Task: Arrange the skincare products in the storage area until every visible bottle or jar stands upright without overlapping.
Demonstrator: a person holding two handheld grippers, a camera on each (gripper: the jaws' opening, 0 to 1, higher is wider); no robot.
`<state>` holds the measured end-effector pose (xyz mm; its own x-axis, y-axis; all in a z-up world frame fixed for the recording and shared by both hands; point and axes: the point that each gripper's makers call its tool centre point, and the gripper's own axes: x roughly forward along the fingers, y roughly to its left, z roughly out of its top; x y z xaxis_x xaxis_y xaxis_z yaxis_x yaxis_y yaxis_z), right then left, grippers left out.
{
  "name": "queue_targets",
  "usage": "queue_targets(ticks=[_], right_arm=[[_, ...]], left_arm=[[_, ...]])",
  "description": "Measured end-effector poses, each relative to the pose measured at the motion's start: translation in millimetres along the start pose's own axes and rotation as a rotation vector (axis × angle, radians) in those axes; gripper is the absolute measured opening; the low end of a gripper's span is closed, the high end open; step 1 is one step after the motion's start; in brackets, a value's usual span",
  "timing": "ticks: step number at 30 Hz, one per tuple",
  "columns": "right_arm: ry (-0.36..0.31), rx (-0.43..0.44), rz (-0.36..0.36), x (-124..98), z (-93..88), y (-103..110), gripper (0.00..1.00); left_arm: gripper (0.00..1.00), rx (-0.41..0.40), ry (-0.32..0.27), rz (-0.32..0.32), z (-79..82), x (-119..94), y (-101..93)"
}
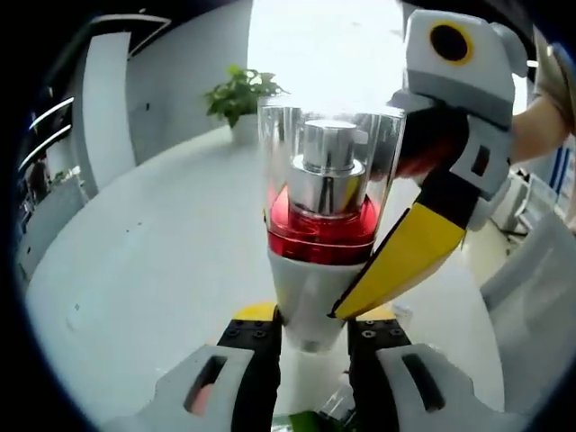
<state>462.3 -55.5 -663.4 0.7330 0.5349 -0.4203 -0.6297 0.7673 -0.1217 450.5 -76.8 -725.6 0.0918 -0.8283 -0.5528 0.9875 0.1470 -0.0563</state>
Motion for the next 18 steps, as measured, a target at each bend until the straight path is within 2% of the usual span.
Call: queue_targets(ticks=[8, 18], right_arm=[[0.021, -0.003, -0.01, 6.0, -7.2, 0.3, 0.31], [0.004, -0.005, -0.023, 9.3, -4.3, -1.2, 0.31]], left_arm=[[0.25, -0.002, 0.008, 0.001, -8.7, 4.1, 4.4], [0.25, -0.001, -0.007, -0.004, -8.1, 2.4, 8.7]])
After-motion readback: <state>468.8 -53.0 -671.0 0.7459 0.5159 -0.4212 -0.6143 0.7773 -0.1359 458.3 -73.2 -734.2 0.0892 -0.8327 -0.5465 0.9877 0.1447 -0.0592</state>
